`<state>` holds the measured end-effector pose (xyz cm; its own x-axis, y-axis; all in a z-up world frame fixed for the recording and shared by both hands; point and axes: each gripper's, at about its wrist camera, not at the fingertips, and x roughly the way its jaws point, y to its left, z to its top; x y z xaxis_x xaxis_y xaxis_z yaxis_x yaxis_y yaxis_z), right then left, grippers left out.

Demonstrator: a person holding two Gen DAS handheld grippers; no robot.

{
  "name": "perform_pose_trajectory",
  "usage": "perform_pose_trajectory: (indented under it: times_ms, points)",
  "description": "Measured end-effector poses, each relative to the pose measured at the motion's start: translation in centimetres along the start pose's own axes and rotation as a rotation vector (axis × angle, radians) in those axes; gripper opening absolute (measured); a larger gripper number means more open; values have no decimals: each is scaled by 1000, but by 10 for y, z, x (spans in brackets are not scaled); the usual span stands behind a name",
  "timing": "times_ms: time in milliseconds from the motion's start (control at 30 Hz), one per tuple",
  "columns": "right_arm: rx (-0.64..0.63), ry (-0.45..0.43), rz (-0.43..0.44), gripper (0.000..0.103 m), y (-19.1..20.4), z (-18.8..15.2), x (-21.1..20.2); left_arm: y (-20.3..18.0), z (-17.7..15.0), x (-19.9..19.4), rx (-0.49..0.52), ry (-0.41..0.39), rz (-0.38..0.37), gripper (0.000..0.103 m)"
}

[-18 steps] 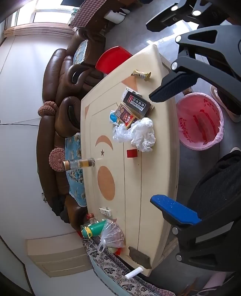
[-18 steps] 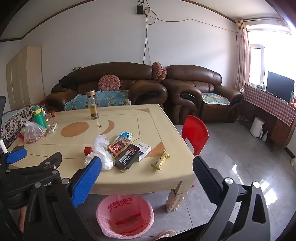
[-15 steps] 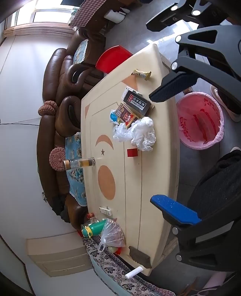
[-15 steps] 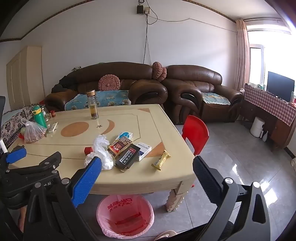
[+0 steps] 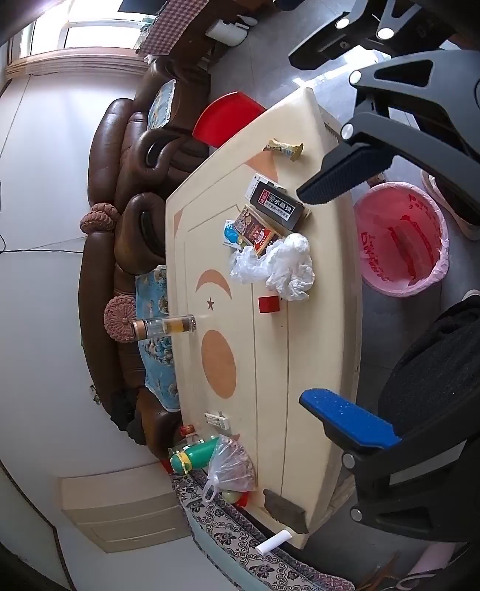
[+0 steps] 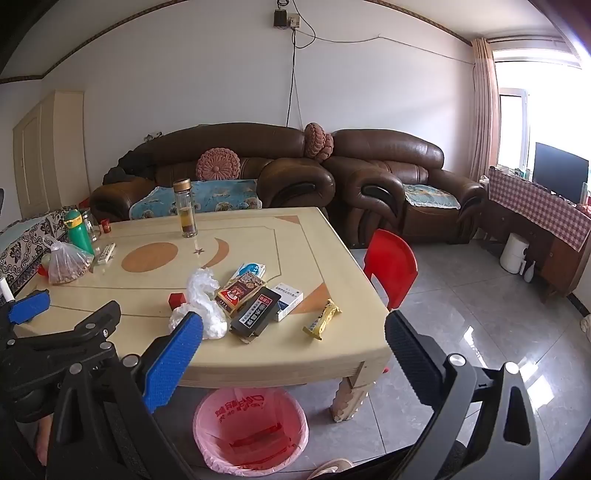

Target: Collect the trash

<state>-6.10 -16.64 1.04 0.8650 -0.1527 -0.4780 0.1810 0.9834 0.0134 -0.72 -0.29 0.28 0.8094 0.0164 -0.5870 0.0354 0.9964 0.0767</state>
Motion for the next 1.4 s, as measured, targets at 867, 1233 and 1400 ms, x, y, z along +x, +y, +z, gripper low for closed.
perform_pose_trajectory:
  times_ms: [867,1233,1400]
  points:
    - [0,1,4,97,5,0,-1,4,-1,2,-4,13,4,98]
    - [-1,6,9,97,7,-1,0,6,-4,2,1,12,-1,98]
    - [-2,5,8,97,8,-1,-1,6,-5,2,1,11,1,98]
